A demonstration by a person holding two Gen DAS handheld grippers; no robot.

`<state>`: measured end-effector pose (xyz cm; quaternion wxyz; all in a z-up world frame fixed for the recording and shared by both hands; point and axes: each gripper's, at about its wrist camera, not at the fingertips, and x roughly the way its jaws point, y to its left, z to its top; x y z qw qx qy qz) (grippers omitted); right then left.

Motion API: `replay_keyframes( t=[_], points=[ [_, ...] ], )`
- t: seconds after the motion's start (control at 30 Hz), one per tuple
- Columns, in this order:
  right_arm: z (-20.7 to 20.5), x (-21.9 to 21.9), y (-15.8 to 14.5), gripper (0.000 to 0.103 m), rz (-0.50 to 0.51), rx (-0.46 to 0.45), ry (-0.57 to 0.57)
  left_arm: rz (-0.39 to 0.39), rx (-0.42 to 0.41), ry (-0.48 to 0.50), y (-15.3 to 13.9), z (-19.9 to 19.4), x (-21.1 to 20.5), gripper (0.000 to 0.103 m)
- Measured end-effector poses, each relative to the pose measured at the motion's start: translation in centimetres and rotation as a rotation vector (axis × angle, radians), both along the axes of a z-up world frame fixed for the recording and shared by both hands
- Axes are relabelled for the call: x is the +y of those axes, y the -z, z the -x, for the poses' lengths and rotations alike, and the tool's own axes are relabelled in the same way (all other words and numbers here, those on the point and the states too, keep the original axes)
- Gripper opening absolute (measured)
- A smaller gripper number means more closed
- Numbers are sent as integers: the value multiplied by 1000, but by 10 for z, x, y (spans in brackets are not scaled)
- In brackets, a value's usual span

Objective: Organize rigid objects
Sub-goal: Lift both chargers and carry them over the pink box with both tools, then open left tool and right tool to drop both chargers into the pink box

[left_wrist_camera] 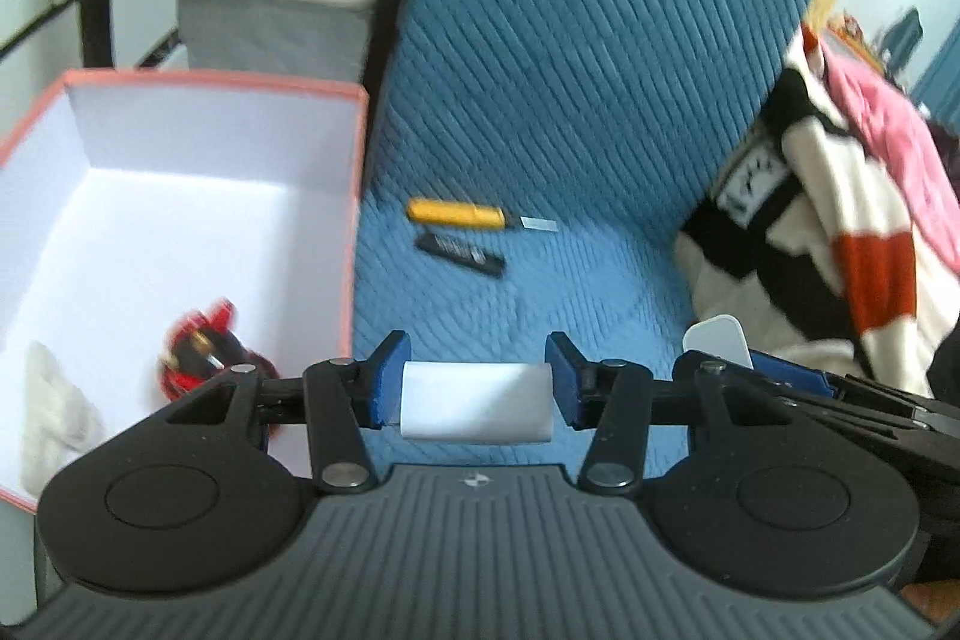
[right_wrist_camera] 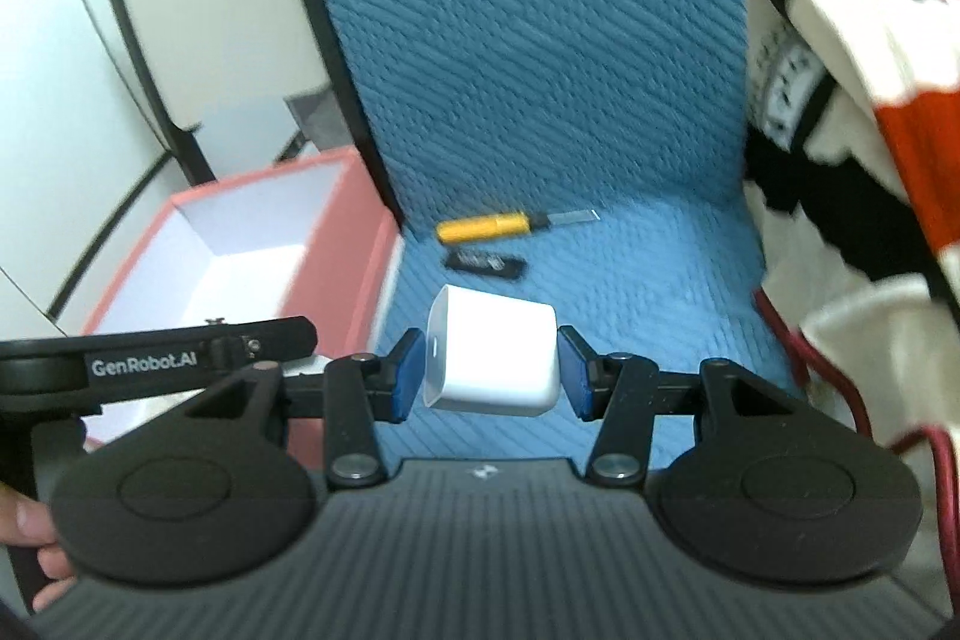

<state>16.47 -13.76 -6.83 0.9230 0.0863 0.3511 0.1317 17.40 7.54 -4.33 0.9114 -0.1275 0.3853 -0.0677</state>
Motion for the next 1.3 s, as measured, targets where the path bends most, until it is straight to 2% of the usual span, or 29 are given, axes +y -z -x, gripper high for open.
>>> replay_keyframes(
  t=[0.17,0.3,0.43,0.53,0.67,0.87,1.0,1.2,1.3],
  points=[
    [-5,26,-34,51,-17,-64,-45,2,-59,-40,-34,1,33,55],
    [-9,55,-58,51,-54,-82,-119,16,-86,-76,-56,2,65,55],
    [-10,92,-76,51,-61,-107,-188,15,-100,-118,-67,8,98,55],
    [-11,120,-78,51,-67,-109,-240,22,-98,-150,-67,14,124,55],
    [-17,156,-59,51,-27,-44,-281,4,-64,-198,-49,19,157,56],
    [-18,196,-11,51,17,87,-344,36,48,-239,4,25,193,56],
    [-15,215,17,51,42,154,-366,25,111,-258,34,23,204,56],
    [-17,226,45,52,92,223,-353,28,163,-244,63,24,210,56],
    [-13,230,46,51,132,200,-367,23,156,-240,69,26,208,56]
  ],
)
